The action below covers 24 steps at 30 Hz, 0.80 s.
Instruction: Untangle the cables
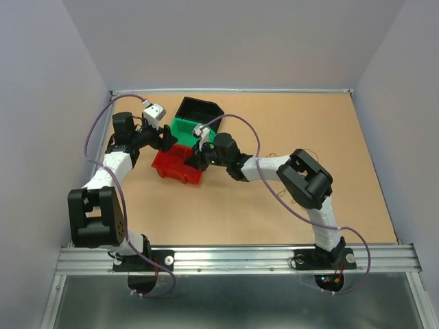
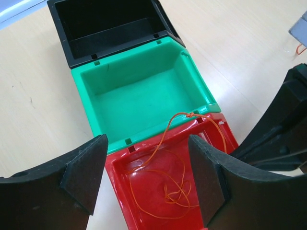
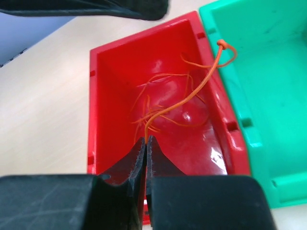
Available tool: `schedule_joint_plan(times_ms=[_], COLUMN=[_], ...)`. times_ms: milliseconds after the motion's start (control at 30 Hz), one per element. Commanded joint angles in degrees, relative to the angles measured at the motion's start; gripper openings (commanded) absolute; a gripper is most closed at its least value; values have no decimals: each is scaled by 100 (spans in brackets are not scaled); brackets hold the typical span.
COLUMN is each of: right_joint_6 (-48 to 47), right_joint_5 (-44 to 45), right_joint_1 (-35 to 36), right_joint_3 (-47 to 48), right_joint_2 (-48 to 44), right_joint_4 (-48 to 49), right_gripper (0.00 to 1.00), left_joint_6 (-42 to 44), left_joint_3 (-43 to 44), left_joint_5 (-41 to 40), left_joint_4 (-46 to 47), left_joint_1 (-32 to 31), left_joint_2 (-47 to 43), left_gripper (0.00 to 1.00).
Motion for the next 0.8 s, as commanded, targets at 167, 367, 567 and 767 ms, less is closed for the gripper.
schedule_joint_plan(times_ms=[167, 367, 567, 767], right_joint_6=[135, 181, -154, -382], right_joint_5=[160, -191, -16, 108], right_joint_1=[67, 67, 76, 67], right_joint_3=[1535, 1811, 1653, 1714], right_joint_2=[813, 1131, 1043, 1061], right_joint_4=[-1339, -1947, -2492, -2765], right_gripper=[0, 1, 0, 1], left_joint_6=[141, 221, 238, 273], left_joint_3=[220, 220, 203, 203], left_joint_5=[279, 279, 279, 244], left_joint_4=[-152, -275, -275, -337], left_joint_1=[62, 62, 62, 62], left_joint_2=[36, 45, 10, 10], left_gripper=[66, 62, 62, 62])
